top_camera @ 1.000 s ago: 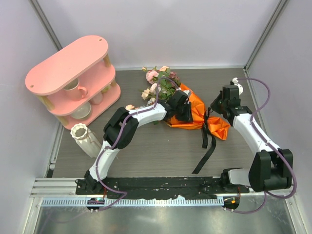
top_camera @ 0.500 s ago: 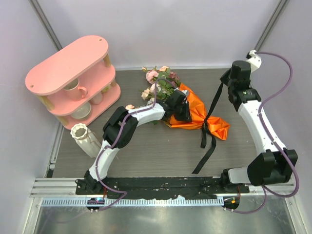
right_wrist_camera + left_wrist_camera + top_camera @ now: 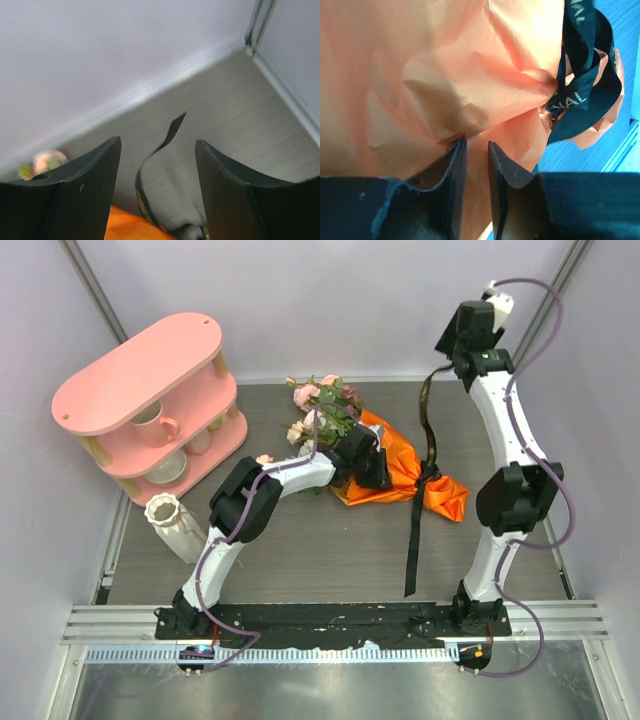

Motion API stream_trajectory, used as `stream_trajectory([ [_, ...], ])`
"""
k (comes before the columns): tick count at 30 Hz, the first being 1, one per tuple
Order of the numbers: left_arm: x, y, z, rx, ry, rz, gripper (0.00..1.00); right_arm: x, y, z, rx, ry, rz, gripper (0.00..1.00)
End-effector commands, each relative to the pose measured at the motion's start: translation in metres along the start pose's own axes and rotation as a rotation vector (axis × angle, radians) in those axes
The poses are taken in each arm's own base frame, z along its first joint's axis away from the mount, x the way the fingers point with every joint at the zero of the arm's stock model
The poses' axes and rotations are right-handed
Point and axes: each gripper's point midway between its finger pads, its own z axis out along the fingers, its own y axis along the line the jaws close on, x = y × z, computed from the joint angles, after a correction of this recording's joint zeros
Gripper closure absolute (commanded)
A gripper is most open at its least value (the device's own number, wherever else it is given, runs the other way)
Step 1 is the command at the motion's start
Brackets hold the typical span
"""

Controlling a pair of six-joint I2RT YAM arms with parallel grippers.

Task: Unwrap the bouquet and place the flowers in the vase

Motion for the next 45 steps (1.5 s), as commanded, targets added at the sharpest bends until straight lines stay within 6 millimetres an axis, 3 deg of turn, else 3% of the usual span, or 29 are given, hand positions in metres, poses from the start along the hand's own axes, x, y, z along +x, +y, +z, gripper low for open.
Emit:
stream_trajectory([
  [1, 0.002, 0.010, -0.008, -0.029, 0.001, 0.007, 0.69, 0.126, -0.037, -0.018, 0.109, 0.389, -0.181, 0.30],
  [2, 0.002, 0.009, -0.008, -0.026, -0.001, 0.010, 0.68, 0.134, -0.035, -0.028, 0.088, 0.381, -0.184, 0.29],
  [3, 0.003, 0.009, -0.008, -0.025, 0.000, 0.015, 0.68, 0.109, -0.025, -0.048, 0.032, 0.291, -0.126, 0.27],
  [4, 0.002, 0.009, -0.009, -0.024, -0.001, 0.017, 0.67, 0.146, -0.035, -0.057, 0.031, 0.358, -0.144, 0.27],
  [6, 0.003, 0.008, -0.010, -0.021, 0.000, 0.020, 0.66, 0.157, -0.033, -0.077, -0.023, 0.384, -0.094, 0.27],
  [11, 0.002, 0.006, -0.010, -0.008, -0.001, 0.020, 0.65, 0.207, -0.050, -0.144, -0.098, 0.482, -0.102, 0.30],
  [12, 0.003, 0.006, -0.010, -0.008, -0.001, 0.021, 0.65, 0.211, -0.056, -0.150, -0.101, 0.476, -0.093, 0.31],
  [13, 0.004, 0.006, -0.010, -0.008, -0.002, 0.021, 0.65, 0.229, -0.073, -0.153, -0.060, 0.496, -0.107, 0.34],
  [14, 0.004, 0.005, -0.010, -0.004, -0.002, 0.021, 0.65, 0.224, -0.081, -0.156, -0.046, 0.464, -0.097, 0.38],
  [15, 0.005, 0.005, -0.010, -0.004, -0.002, 0.021, 0.65, 0.222, -0.093, -0.149, -0.011, 0.442, -0.079, 0.45],
  [16, 0.004, 0.005, -0.011, -0.003, -0.003, 0.022, 0.65, 0.226, -0.098, -0.148, -0.010, 0.450, -0.070, 0.59],
  [18, 0.003, 0.004, -0.012, -0.004, -0.006, 0.025, 0.65, 0.225, -0.097, -0.140, -0.024, 0.449, -0.046, 0.68],
  [20, 0.003, 0.006, -0.012, -0.011, -0.007, 0.024, 0.65, 0.229, -0.089, -0.137, -0.056, 0.471, -0.046, 0.69],
  [22, 0.002, 0.007, -0.012, -0.016, -0.009, 0.027, 0.65, 0.243, -0.082, -0.132, -0.092, 0.519, -0.060, 0.60],
  [27, 0.003, 0.005, -0.011, -0.012, -0.007, 0.027, 0.63, 0.269, -0.089, -0.124, -0.073, 0.558, -0.086, 0.54],
  [33, 0.003, 0.004, -0.008, -0.013, -0.003, 0.029, 0.63, 0.285, -0.093, -0.122, -0.054, 0.590, -0.075, 0.70],
  [37, 0.004, 0.003, -0.009, -0.013, -0.003, 0.033, 0.63, 0.283, -0.094, -0.119, -0.043, 0.576, -0.077, 0.83],
  [43, 0.002, 0.003, -0.010, -0.015, -0.005, 0.034, 0.63, 0.282, -0.092, -0.112, -0.038, 0.565, -0.075, 0.73],
  [44, 0.003, 0.004, -0.009, -0.017, -0.003, 0.033, 0.63, 0.282, -0.091, -0.112, -0.044, 0.566, -0.072, 0.78],
  [45, 0.003, 0.004, -0.009, -0.017, -0.003, 0.033, 0.63, 0.282, -0.090, -0.113, -0.048, 0.566, -0.064, 0.98],
])
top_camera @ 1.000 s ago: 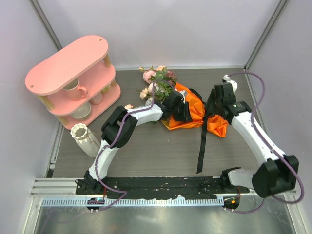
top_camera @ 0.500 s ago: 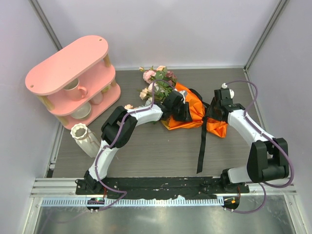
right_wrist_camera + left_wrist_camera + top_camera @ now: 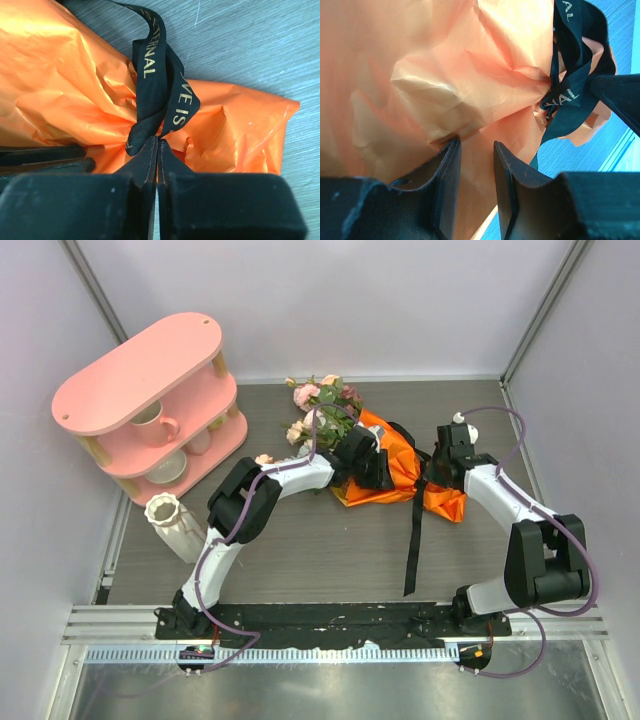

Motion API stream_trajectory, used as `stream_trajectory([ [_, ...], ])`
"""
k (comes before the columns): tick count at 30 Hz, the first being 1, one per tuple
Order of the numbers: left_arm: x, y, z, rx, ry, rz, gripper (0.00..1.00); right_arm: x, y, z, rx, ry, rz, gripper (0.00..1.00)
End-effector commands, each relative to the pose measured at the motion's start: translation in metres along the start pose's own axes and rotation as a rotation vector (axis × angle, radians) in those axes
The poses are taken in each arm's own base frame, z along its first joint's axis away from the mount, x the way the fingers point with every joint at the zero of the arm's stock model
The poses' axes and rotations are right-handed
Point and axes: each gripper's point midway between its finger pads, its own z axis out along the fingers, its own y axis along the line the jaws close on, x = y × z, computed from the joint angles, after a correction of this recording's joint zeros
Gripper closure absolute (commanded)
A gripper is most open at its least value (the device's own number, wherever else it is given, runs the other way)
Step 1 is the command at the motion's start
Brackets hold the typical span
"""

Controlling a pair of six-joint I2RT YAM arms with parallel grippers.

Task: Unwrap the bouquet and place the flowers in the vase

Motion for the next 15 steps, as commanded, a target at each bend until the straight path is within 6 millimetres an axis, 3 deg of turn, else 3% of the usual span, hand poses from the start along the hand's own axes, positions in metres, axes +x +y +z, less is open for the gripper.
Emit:
stream_trajectory([
  [1, 0.000, 0.006, -0.008, -0.045, 0.007, 0.017, 0.63, -0.018, 0.010, -0.002, -0.027, -0.062, 0.026, 0.99],
  [6, 0.000, 0.005, -0.008, -0.044, 0.007, 0.017, 0.63, -0.044, 0.034, -0.044, -0.164, -0.171, 0.032, 0.99],
  [7, 0.000, 0.005, -0.008, -0.043, 0.008, 0.016, 0.63, -0.055, 0.041, -0.065, -0.220, -0.218, 0.040, 0.99],
  [10, 0.000, 0.004, -0.008, -0.042, 0.007, 0.018, 0.63, -0.050, 0.063, -0.100, -0.385, -0.201, 0.040, 0.99],
  [13, 0.000, 0.004, -0.007, -0.038, 0.010, 0.020, 0.63, -0.014, 0.070, -0.120, -0.494, -0.084, 0.057, 0.99],
  [15, 0.001, 0.004, -0.007, -0.038, 0.012, 0.018, 0.62, 0.024, 0.071, -0.123, -0.558, 0.042, 0.074, 0.99],
])
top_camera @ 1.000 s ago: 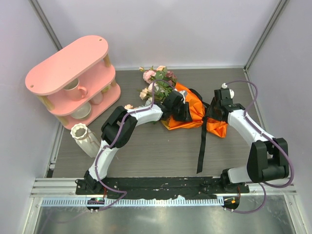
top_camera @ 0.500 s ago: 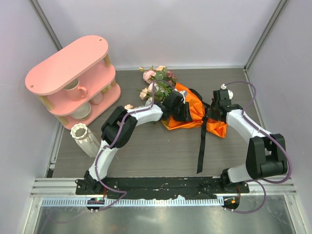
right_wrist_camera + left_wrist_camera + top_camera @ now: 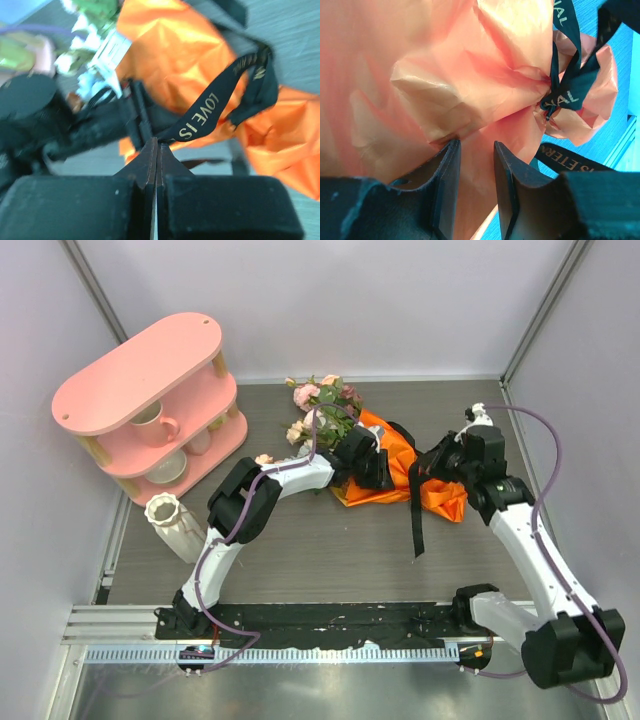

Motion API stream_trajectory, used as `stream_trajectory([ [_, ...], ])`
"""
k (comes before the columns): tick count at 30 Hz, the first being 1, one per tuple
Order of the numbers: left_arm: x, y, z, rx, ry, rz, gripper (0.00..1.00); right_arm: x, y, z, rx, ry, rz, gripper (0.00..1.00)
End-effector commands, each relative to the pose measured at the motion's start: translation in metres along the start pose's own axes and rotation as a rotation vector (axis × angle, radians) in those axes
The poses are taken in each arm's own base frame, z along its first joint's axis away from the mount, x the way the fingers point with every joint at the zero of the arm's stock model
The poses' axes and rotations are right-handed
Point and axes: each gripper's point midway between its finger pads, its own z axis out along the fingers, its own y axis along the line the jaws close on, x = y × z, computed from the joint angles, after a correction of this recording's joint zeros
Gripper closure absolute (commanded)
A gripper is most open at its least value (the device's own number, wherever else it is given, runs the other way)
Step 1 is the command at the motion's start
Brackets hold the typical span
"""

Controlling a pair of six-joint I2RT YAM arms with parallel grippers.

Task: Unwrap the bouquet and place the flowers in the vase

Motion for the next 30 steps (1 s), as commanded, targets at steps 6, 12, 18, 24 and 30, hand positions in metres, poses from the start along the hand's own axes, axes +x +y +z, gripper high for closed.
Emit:
stream_trajectory([
  [6, 0.001, 0.005, -0.006, -0.035, 0.014, 0.014, 0.62, 0.152, 0.033, -0.063, -0.334, 0.539, 0.096, 0.99],
  [12, 0.000, 0.004, -0.006, -0.028, 0.008, 0.007, 0.62, 0.175, 0.063, -0.098, -0.503, 0.600, -0.105, 0.99],
  [18, 0.002, 0.005, -0.006, -0.032, 0.014, 0.006, 0.62, 0.119, -0.010, -0.046, 0.084, 0.354, -0.138, 0.47],
  [24, 0.002, 0.005, -0.007, -0.034, 0.015, 0.014, 0.62, 0.027, -0.035, -0.008, 0.279, 0.046, -0.066, 0.46],
  [30, 0.002, 0.007, -0.009, -0.038, 0.015, 0.022, 0.62, 0.006, -0.060, 0.045, 0.356, 0.090, -0.064, 0.59],
])
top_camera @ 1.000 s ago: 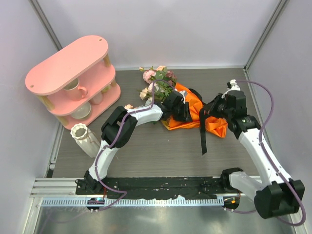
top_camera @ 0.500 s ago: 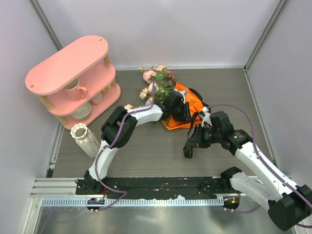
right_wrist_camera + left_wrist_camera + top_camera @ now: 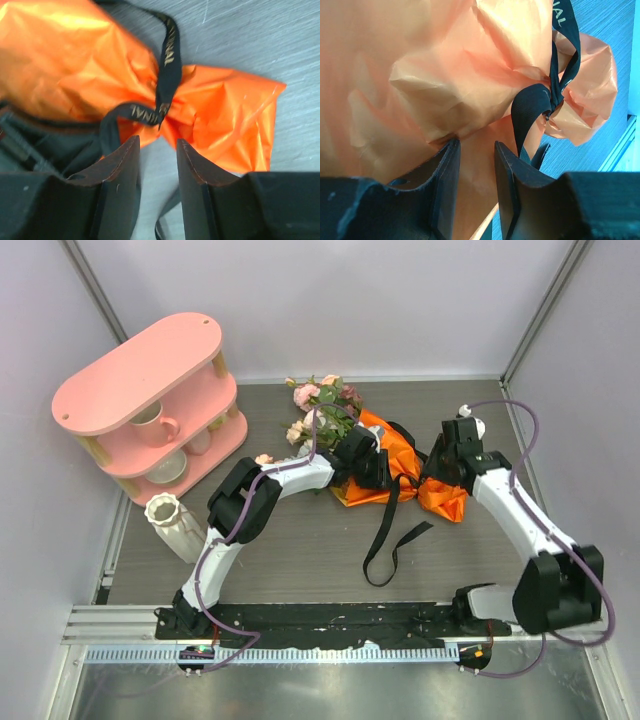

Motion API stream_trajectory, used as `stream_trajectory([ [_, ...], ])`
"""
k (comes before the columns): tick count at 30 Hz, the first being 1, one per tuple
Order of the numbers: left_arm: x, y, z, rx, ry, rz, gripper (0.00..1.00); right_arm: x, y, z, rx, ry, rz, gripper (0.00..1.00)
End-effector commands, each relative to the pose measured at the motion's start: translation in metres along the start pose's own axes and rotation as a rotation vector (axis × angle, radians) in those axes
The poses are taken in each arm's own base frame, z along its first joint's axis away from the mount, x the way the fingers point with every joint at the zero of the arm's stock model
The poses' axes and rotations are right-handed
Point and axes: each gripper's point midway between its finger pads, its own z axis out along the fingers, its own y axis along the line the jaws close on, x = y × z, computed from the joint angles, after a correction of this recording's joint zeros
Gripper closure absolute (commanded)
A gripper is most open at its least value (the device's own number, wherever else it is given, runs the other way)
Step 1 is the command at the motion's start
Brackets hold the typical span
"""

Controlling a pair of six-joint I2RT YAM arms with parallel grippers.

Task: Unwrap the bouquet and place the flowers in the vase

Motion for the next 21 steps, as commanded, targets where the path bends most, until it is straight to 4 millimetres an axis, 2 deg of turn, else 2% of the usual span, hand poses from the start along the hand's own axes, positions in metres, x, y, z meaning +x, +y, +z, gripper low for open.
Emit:
stream_trajectory([
  [1, 0.002, 0.006, -0.009, -0.036, 0.015, 0.022, 0.62, -0.033, 0.003, 0.028, 0.029, -0.060, -0.008, 0.59],
  [6, 0.002, 0.005, -0.008, -0.026, 0.014, 0.022, 0.62, -0.019, -0.008, 0.061, 0.097, -0.016, -0.013, 0.50],
  [11, 0.002, 0.004, -0.008, -0.022, 0.017, 0.024, 0.62, -0.015, -0.009, 0.087, 0.114, 0.004, -0.007, 0.53],
  [13, 0.001, 0.005, -0.009, -0.024, 0.013, 0.025, 0.61, -0.014, -0.019, 0.092, 0.162, 0.007, -0.012, 0.63],
  [15, 0.001, 0.006, -0.009, -0.025, 0.014, 0.023, 0.61, -0.017, -0.026, 0.084, 0.192, -0.021, -0.013, 0.79],
  [16, 0.001, 0.006, -0.010, -0.020, 0.012, 0.022, 0.62, -0.016, -0.035, 0.082, 0.233, -0.040, -0.014, 0.91],
  [18, 0.001, 0.008, -0.010, -0.018, 0.013, 0.013, 0.61, -0.020, -0.041, 0.075, 0.250, -0.081, -0.010, 0.99],
  [21, 0.001, 0.008, -0.011, -0.006, 0.007, 0.008, 0.61, -0.023, -0.051, 0.068, 0.291, -0.118, -0.007, 0.99],
])
